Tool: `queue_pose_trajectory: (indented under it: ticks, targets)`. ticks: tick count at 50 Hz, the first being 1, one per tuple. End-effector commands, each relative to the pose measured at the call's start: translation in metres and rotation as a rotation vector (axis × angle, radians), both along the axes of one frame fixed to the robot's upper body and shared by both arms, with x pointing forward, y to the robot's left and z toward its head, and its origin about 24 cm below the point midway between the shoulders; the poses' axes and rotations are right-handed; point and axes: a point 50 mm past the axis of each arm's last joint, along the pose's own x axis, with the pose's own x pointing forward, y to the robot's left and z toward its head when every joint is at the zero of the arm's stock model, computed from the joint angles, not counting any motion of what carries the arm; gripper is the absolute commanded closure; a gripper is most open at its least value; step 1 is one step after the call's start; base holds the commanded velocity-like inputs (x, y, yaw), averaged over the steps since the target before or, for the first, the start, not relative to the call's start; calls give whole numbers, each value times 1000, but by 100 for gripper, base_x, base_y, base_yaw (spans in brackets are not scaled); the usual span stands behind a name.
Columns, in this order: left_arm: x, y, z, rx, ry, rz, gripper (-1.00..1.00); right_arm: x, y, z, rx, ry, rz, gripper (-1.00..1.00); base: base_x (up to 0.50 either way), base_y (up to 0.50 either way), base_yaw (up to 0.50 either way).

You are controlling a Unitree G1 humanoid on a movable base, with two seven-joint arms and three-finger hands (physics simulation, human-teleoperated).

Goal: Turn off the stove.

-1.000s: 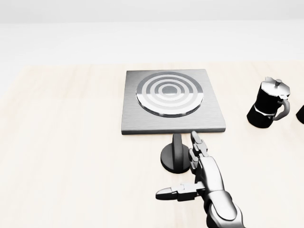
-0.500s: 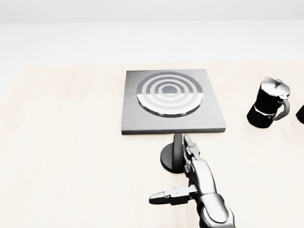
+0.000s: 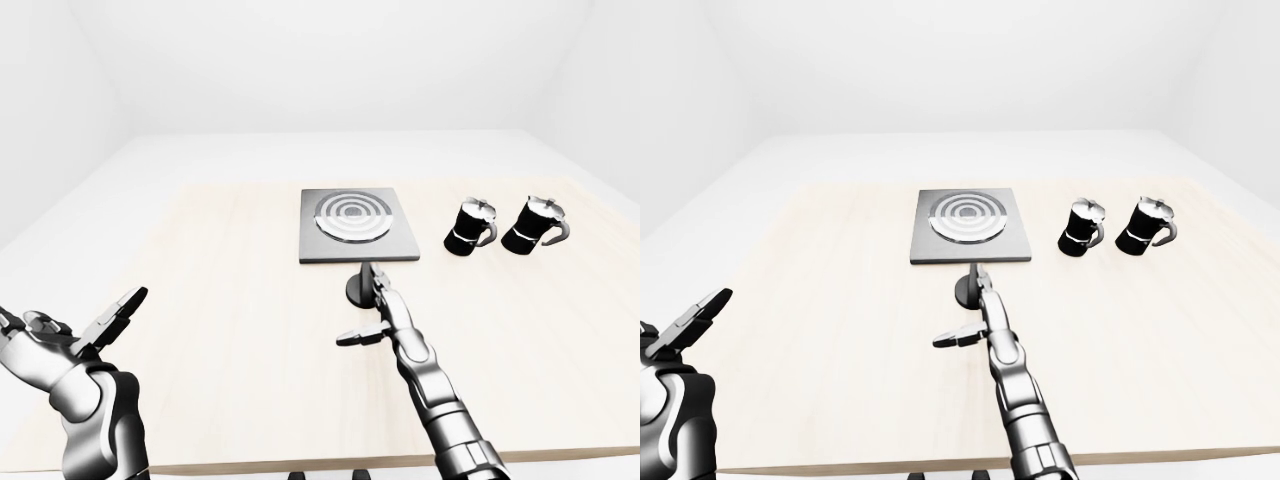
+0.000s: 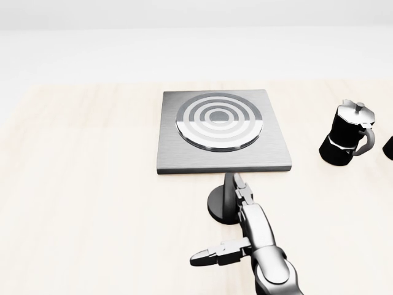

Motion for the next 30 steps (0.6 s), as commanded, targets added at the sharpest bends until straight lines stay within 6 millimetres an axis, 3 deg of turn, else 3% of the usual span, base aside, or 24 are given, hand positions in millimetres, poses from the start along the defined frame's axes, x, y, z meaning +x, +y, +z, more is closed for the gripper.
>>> queue_pose_trajectory:
  ticks: [1,3,17,20,23,30]
  targets:
    - [0,0,0,1,-1,1,-100,3,64,37,171,-116,156,-100,0,0,0]
    - [0,0,0,0,0,2,-100,3,70,54,106,-205,161,-100,0,0,0]
    - [1,1,0,-5,-1,0,-100,0,84,79,170,-292,201,-100,0,0,0]
    - [0,1,-1,-5,-3,2,-100,8,76,73,168,-261,182,-100,0,0,0]
    - [0,1,-1,-6,-4,2,-100,24,48,57,178,-184,76,-100,0,0,0]
    - [0,0,1,-4,-2,-4,-100,49,29,70,175,-199,41,-100,0,0,0]
